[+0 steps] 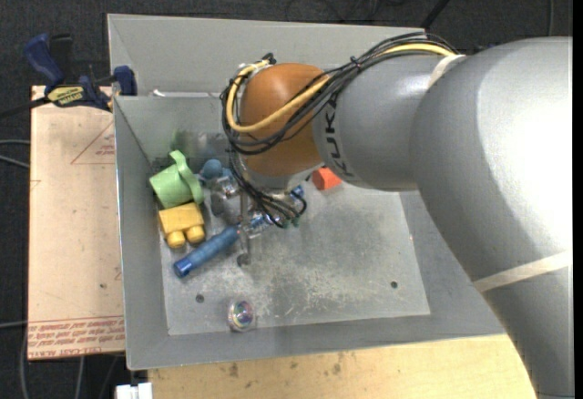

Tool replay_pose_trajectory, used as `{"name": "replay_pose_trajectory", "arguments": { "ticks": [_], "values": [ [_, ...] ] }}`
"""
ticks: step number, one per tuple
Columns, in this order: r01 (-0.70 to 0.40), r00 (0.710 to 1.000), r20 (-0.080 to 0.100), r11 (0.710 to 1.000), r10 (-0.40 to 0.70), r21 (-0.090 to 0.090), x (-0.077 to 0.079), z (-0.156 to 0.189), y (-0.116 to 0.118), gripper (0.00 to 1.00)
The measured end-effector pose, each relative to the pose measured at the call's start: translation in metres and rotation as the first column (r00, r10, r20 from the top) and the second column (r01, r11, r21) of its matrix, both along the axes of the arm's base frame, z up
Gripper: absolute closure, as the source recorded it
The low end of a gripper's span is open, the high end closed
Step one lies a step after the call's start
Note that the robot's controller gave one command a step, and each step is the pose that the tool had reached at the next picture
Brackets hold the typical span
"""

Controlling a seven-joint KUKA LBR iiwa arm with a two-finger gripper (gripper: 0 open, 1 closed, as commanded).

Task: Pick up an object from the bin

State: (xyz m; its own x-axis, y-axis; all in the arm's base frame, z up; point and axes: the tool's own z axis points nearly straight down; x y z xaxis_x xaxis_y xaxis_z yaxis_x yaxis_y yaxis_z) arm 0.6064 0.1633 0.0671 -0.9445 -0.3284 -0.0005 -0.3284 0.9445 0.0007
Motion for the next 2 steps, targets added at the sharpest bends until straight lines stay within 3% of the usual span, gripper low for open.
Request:
{"name": "replay_pose_trajectory", "arguments": {
  "ticks": [1, 2],
  "values": [
    [0.001, 1.000, 0.002, 1.000, -0.001, 0.002, 0.001, 0.003, 0.001, 1.00],
    [-0.004, 1.000, 0.009, 1.000, 0.004, 0.002, -0.014, 0.148, -0.002, 1.00]
  ]
}}
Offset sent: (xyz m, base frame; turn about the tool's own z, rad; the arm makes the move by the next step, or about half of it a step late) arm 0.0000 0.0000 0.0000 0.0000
